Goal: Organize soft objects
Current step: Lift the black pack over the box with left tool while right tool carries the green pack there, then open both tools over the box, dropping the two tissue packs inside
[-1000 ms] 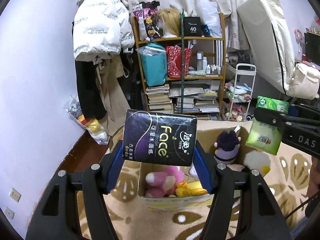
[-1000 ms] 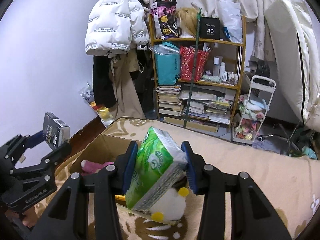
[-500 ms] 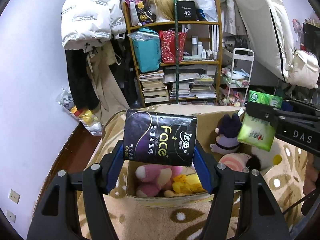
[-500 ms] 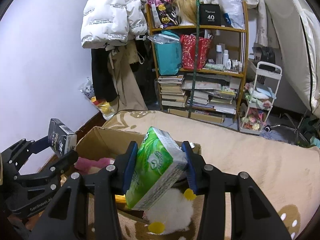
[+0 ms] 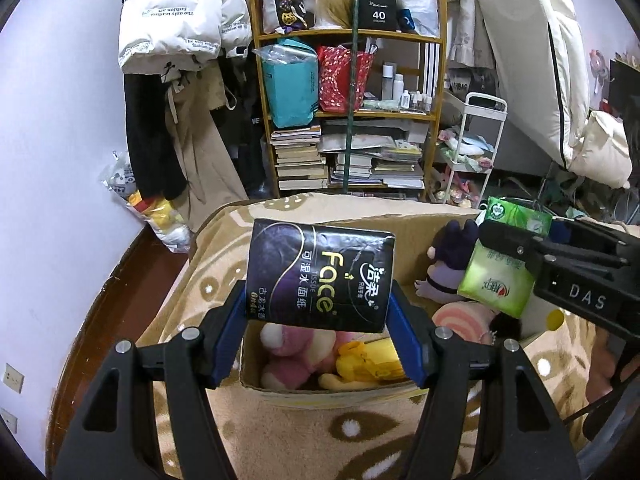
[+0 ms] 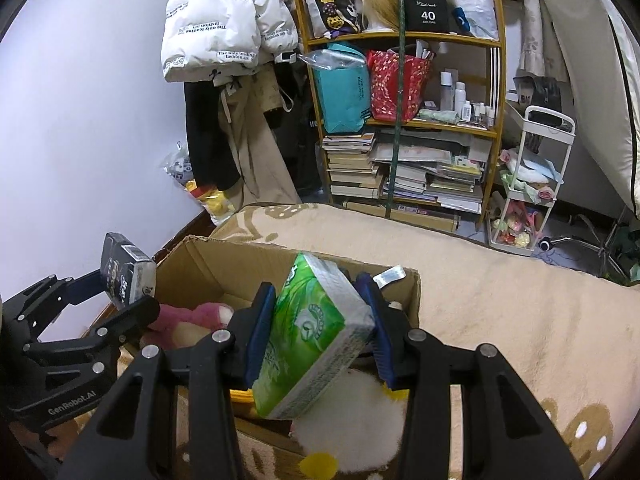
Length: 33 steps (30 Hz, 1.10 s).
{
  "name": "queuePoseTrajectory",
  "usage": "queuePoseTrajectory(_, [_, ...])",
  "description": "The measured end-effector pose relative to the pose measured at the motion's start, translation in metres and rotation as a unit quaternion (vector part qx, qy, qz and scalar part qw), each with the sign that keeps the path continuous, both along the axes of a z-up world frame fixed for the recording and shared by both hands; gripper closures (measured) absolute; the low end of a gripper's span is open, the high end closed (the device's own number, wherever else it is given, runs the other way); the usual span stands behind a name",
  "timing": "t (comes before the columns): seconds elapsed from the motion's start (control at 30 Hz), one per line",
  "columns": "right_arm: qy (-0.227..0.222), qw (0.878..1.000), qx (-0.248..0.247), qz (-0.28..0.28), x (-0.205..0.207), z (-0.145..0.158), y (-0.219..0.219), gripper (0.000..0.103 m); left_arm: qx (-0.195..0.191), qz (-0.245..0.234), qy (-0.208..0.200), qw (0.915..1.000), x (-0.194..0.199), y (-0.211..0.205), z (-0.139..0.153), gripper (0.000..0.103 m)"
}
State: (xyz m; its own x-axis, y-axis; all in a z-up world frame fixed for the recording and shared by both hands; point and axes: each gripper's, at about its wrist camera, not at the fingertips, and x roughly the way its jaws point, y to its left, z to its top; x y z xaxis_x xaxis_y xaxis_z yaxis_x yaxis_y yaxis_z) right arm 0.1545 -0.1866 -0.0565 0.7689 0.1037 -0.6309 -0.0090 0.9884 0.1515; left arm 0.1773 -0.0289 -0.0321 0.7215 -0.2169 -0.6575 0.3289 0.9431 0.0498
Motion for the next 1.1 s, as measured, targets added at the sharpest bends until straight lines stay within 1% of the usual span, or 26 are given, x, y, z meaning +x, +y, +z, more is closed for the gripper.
queuePoseTrajectory(0.23, [0.0,1.0,0.001,0.002,0.0,-0.001,-0.001,0.054,0.009,-0.006,-0.011,0.9999,-0.007,-0.002,-0.001,0.037])
queuePoseTrajectory(0.3, [0.002,1.0,0.001,0.001,0.0,-0.001,0.0,0.053,0.01,-0.008,-0.014,0.9998,-0.01,-0.003,-0.001,0.034])
queuePoseTrajectory(0.37, [0.003,1.0,0.003,-0.001,-0.002,-0.002,-0.001,0.053,0.014,-0.007,-0.02,0.9997,-0.013,-0.004,0.0,0.025])
queuePoseTrajectory(0.47, [0.003,1.0,0.014,-0.003,-0.005,-0.002,-0.005,0.053,0.02,-0.009,-0.029,0.9993,-0.019,-0.006,0.003,0.023])
queuePoseTrajectory(0.53, [0.002,1.0,0.018,-0.002,-0.007,-0.001,-0.007,0.053,0.033,-0.007,-0.034,0.9988,-0.023,-0.008,0.003,0.023])
queuePoseTrajectory(0.6, [0.0,1.0,0.02,-0.004,-0.01,0.002,-0.009,0.053,0.042,0.001,-0.039,0.9983,-0.026,-0.008,0.004,0.018])
queuePoseTrajectory(0.63, [-0.002,1.0,0.02,-0.007,-0.011,0.004,-0.009,0.053,0.044,0.009,-0.041,0.9981,-0.029,-0.007,0.005,0.011])
queuePoseTrajectory(0.67, [-0.005,1.0,0.019,-0.01,-0.014,0.006,-0.011,0.053,0.043,0.014,-0.044,0.998,-0.03,-0.005,0.006,0.009])
queuePoseTrajectory(0.73, [-0.013,1.0,0.022,-0.011,-0.018,0.01,-0.012,0.052,0.041,0.021,-0.049,0.9977,-0.035,-0.002,0.009,0.009])
queuePoseTrajectory(0.8, [-0.019,0.999,0.023,-0.014,-0.021,0.016,-0.013,0.038,0.046,0.024,-0.052,0.9973,-0.039,0.001,0.012,0.008])
queuePoseTrajectory(0.87, [-0.028,0.999,0.024,-0.018,-0.026,0.022,-0.015,0.035,0.05,0.028,-0.057,0.9967,-0.043,0.003,0.015,0.007])
queuePoseTrajectory(0.97, [-0.034,0.999,0.023,-0.022,-0.033,0.031,-0.016,0.034,0.052,0.033,-0.064,0.996,-0.053,0.01,0.02,0.004])
queuePoseTrajectory(1.07, [-0.04,0.999,0.02,-0.023,-0.044,0.039,-0.017,0.025,0.062,0.042,-0.074,0.9945,-0.064,0.016,0.024,0.004])
queuePoseTrajectory(1.1, [-0.041,0.999,0.019,-0.022,-0.047,0.041,-0.016,0.024,0.064,0.043,-0.075,0.9942,-0.067,0.018,0.025,0.004])
